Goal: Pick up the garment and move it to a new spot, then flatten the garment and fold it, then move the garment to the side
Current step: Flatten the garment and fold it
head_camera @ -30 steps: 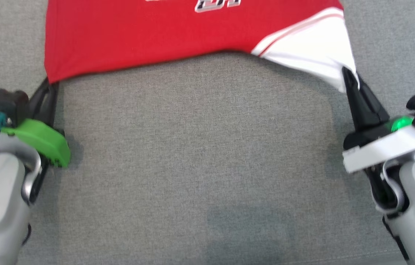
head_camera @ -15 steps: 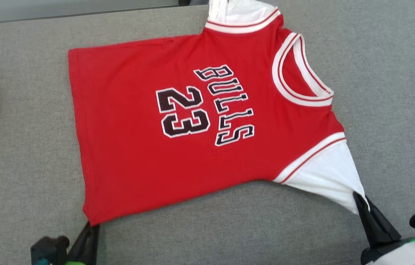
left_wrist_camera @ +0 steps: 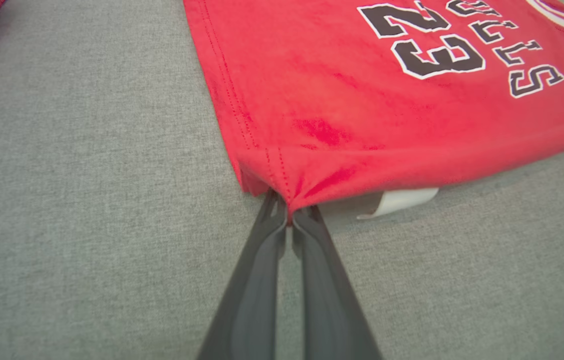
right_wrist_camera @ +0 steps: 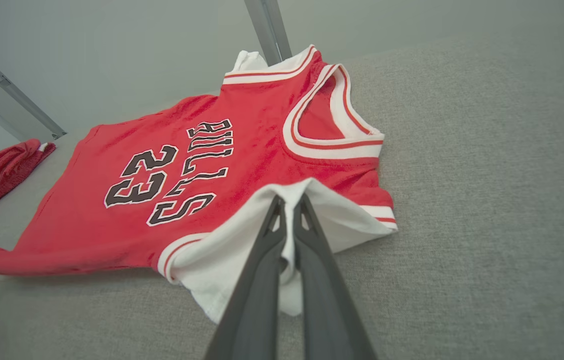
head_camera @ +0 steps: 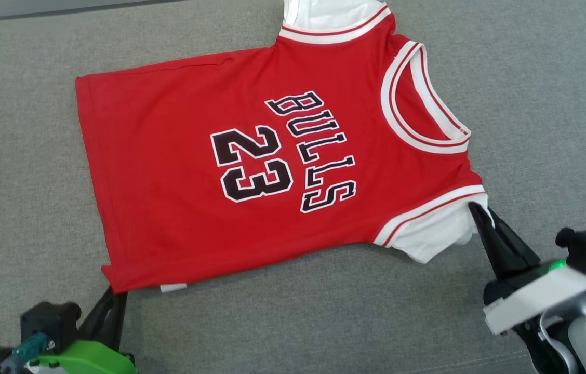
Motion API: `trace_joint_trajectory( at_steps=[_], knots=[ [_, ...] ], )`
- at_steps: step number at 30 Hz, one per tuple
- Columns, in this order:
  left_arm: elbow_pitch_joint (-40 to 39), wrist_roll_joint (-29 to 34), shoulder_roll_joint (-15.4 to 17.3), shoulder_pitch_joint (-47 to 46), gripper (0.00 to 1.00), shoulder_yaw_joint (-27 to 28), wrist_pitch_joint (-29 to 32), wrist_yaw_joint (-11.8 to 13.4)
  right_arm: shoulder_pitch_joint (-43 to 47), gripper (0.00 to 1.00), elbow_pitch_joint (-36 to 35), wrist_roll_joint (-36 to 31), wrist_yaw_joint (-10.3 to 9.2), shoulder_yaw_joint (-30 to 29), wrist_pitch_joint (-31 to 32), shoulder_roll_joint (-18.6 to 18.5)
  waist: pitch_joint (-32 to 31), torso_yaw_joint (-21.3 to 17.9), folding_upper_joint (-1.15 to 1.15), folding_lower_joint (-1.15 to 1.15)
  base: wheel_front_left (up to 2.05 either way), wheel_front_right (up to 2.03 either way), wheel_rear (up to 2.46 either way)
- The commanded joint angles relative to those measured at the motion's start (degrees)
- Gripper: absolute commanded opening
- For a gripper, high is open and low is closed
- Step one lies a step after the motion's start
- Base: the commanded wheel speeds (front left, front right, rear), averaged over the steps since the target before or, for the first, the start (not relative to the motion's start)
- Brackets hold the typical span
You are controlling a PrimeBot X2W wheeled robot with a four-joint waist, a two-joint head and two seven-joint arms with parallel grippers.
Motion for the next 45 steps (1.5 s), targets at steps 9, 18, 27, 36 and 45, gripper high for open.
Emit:
trace_joint_trajectory(
  at_steps=[9,18,27,36,45],
  knots=[
    [0.4,1.2,3.7,-13.9,0.0,-1.8,10.6,-3.5,-17.5,0.0,5.1,2.4,-0.04,2.7,4.1,-2.2,3.9,2.3,0.0,0.01,0.0,0.0,0.0],
    [8.7,2.0,2.0,-26.2,0.0,-4.5,17.6,-7.3,-29.9,0.0,14.5,1.5,-0.04,4.9,5.9,-2.2,6.5,4.0,0.0,0.01,0.0,0.0,0.0],
    [17.5,2.2,-0.7,-32.7,0.26,-6.5,19.3,-9.6,-34.0,0.13,23.3,0.1,-0.04,7.3,4.6,-1.7,6.4,4.4,0.0,0.01,0.0,0.0,0.0],
    [17.1,2.5,0.0,-28.4,1.0,-5.9,16.6,-7.1,-33.2,1.0,25.6,-1.9,-0.04,7.4,-1.3,-2.6,4.4,4.1,0.0,0.01,0.0,0.0,0.0],
    [11.7,2.5,-2.9,-20.5,1.0,-3.2,6.0,-2.0,-25.9,1.0,20.6,-10.6,-0.05,2.5,-7.6,-3.7,1.2,4.1,0.0,0.01,0.0,0.0,0.0]
  ],
)
